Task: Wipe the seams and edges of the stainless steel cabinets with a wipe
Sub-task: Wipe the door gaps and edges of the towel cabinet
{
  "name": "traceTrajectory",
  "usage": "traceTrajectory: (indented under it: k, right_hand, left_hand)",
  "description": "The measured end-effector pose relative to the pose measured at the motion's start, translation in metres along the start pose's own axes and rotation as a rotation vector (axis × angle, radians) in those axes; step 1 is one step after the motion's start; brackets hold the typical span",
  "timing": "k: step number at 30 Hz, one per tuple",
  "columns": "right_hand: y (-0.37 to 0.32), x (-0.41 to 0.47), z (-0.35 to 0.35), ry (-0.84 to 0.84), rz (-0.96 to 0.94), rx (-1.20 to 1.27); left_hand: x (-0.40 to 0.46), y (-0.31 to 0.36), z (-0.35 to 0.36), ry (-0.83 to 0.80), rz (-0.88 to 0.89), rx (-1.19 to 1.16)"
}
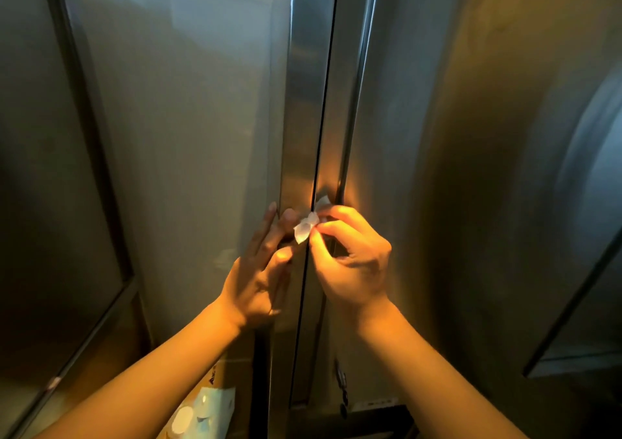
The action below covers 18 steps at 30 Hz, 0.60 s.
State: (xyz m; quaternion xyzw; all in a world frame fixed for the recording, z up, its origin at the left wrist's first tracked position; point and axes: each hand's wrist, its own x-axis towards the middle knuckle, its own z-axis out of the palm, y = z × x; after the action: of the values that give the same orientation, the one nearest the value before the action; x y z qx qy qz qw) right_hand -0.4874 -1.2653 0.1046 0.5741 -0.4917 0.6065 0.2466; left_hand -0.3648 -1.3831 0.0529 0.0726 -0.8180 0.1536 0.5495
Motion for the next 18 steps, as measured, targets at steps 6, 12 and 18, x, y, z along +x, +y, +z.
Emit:
traceTrajectory:
  k: [6,12,18]
  right_hand:
    - [0.01,-0.045,0.007,0.007,0.07,0.004]
    - [0.02,-0.091,0.017,0.016,0.158,-0.007]
    - [0.031,-0.159,0.021,-0.093,0.277,-0.034]
  left_hand:
    - [-0.005,0.001,0.004,-0.044,0.004,-0.119]
    - [-0.011,0.003,0.011,0.017,-0.014,-0.25]
    - [-0.016,0.005,0.009,-0.032,0.066,-0.184]
